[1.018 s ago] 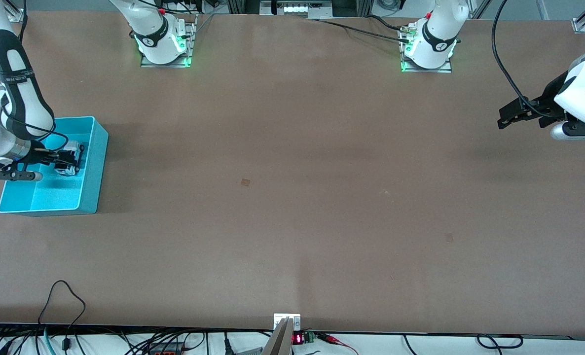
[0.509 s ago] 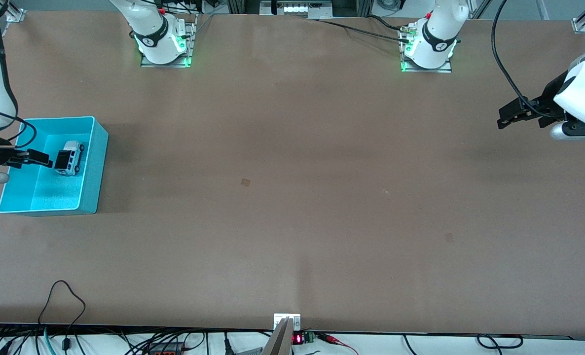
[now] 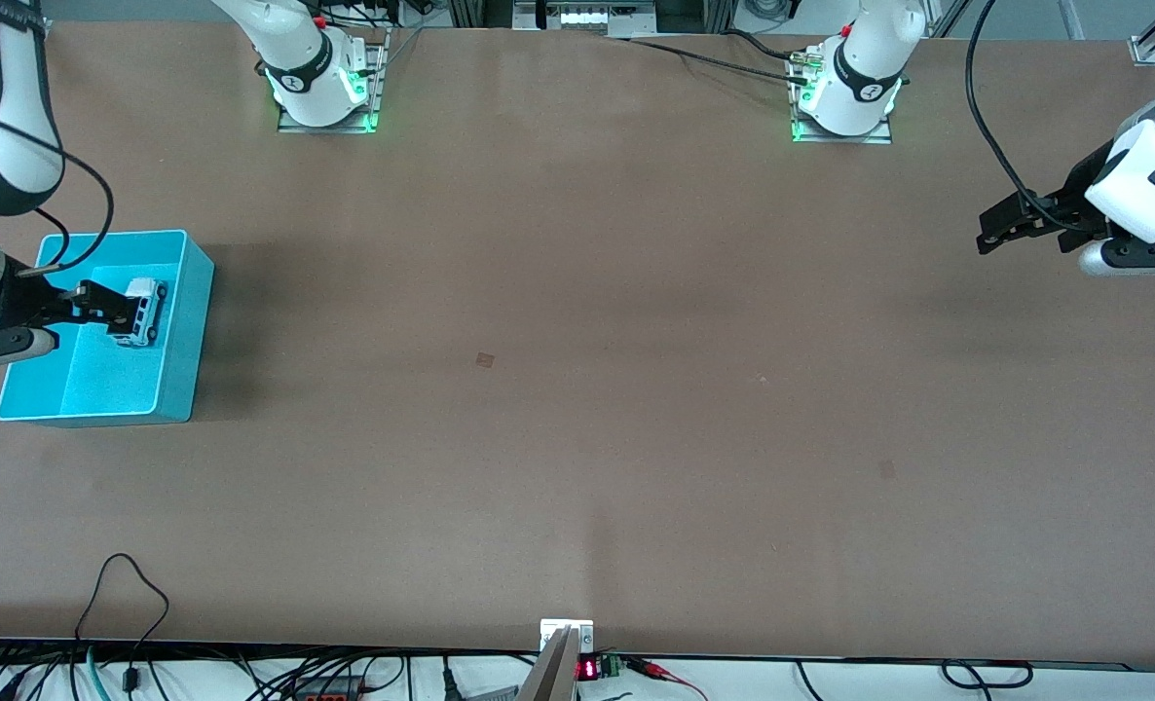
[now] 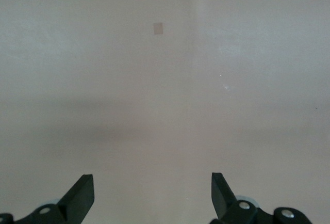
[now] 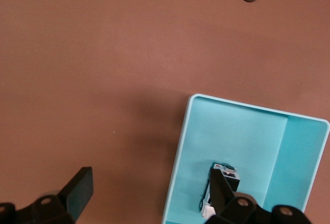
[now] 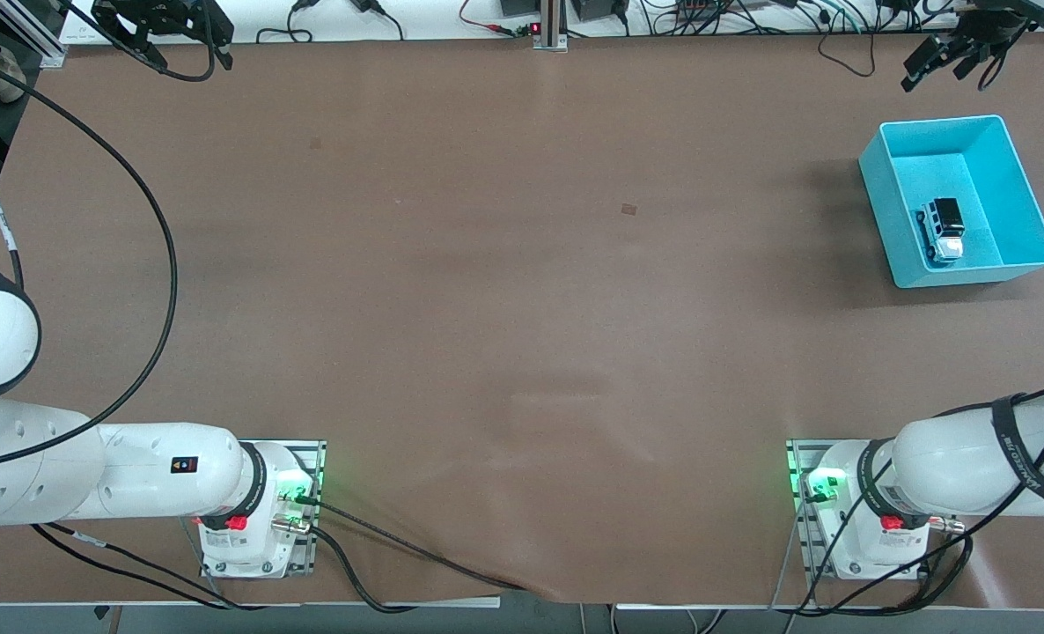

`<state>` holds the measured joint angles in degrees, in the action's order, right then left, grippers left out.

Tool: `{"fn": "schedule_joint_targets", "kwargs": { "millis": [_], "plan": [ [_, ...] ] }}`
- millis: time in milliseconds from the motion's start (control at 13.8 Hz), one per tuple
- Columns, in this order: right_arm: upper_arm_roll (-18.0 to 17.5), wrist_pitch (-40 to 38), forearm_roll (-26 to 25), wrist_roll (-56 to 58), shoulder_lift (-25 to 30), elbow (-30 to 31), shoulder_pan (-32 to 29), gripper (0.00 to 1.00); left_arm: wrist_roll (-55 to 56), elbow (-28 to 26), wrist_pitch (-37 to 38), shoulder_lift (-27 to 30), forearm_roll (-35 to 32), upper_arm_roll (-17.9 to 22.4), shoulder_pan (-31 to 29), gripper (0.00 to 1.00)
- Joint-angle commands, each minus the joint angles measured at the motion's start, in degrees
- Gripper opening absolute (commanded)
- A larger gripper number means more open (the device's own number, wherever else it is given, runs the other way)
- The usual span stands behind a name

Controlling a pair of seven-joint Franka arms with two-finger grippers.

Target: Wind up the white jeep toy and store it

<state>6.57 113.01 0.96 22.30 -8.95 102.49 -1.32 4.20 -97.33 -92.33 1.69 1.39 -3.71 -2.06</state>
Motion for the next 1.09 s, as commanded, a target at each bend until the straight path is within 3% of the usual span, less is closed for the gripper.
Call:
{"fn": "schedule_joint_targets", "kwargs": {
  "millis": [0,218,582,800,1018],
  "plan": [
    [0.38,-4.63,0.10,-3.91,2.09,-1.94,2.36,1.00,0.28,0.56,0.57,0.42,-0.51,-0.16,0.13,1.00],
    [0.38,-9.37,-0.34,-11.21,6.21,-2.04,6.23,1.00,0.28,0.56,0.57,0.42,-0.51,-0.34,0.13,1.00],
    [0.20,-13.25,0.45,-12.02,11.24,-2.47,7.03,1.00,0.28,0.56,0.83,0.42,-0.51,-0.34,0.13,1.00],
    [-2.86,-15.54,0.54,-21.37,14.04,-1.95,6.50,1.00,0.28,0.56,0.92,0.50,-0.51,-0.34,0.13,1.00],
    [-3.93,-16.24,0.36,-22.92,14.14,-3.08,6.33,1.00,0.28,0.56,0.83,0.42,-0.51,-0.34,0.13,1.00]
  ]
}}
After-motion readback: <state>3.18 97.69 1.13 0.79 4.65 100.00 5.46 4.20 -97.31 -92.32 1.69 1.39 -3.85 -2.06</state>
